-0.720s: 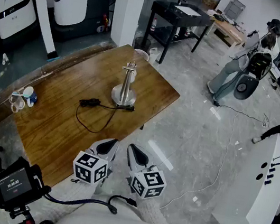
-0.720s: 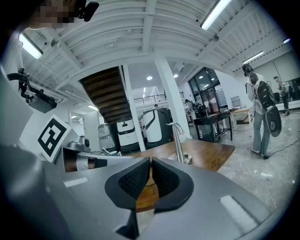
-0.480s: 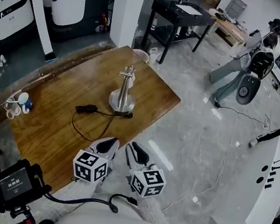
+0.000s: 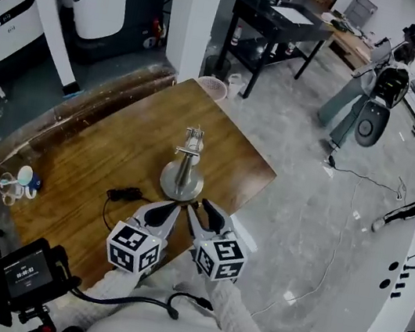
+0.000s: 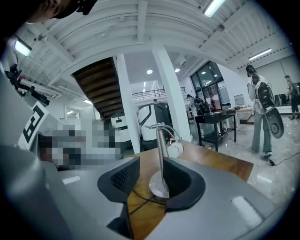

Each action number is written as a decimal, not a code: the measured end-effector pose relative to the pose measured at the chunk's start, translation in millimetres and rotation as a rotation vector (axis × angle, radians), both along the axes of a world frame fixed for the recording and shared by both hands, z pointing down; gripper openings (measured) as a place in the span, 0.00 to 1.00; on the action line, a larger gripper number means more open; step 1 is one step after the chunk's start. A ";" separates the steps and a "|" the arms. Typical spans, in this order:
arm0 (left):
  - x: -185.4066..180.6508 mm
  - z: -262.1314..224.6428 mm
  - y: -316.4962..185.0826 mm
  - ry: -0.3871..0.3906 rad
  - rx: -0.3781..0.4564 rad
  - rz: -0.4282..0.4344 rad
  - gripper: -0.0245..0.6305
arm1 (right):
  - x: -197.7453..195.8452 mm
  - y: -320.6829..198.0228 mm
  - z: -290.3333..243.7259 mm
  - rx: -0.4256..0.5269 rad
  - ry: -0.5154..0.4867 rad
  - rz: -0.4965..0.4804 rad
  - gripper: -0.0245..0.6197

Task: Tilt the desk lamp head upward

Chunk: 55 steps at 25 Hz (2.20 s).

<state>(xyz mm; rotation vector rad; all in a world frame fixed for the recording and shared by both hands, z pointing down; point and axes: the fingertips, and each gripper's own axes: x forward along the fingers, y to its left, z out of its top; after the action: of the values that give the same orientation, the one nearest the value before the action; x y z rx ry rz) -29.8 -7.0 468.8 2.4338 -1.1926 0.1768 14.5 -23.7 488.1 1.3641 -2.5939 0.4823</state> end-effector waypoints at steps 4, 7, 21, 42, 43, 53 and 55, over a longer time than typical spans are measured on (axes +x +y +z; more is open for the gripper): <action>-7.0 -13.4 -38.8 0.055 0.008 0.029 0.05 | -18.2 -42.9 22.1 -0.006 0.090 -0.065 0.29; -8.6 -28.4 -52.4 0.081 0.016 0.040 0.05 | -23.6 -60.8 25.0 0.051 0.171 -0.086 0.34; -47.0 -68.4 -141.3 0.324 -0.061 -0.015 0.32 | -67.7 -116.1 21.5 0.221 0.269 -0.217 0.26; 26.3 8.1 -184.0 0.653 -0.752 0.497 0.38 | -69.3 -101.4 16.5 0.273 0.216 -0.396 0.26; 29.0 6.6 -183.0 0.667 -0.768 0.519 0.38 | -69.3 -100.1 14.5 0.274 0.224 -0.387 0.26; 34.9 -2.1 -186.7 0.728 -0.694 0.556 0.35 | -66.8 -100.1 15.9 0.199 0.203 -0.330 0.25; 34.8 -4.0 -187.6 0.709 -0.660 0.551 0.35 | -67.0 -101.0 17.0 0.191 0.210 -0.334 0.25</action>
<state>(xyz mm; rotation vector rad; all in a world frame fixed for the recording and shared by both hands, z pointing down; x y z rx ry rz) 5.0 -194.6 464.8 1.8948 -0.1033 -0.1191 -52.5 -124.7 505.1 0.9369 -2.6649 0.0394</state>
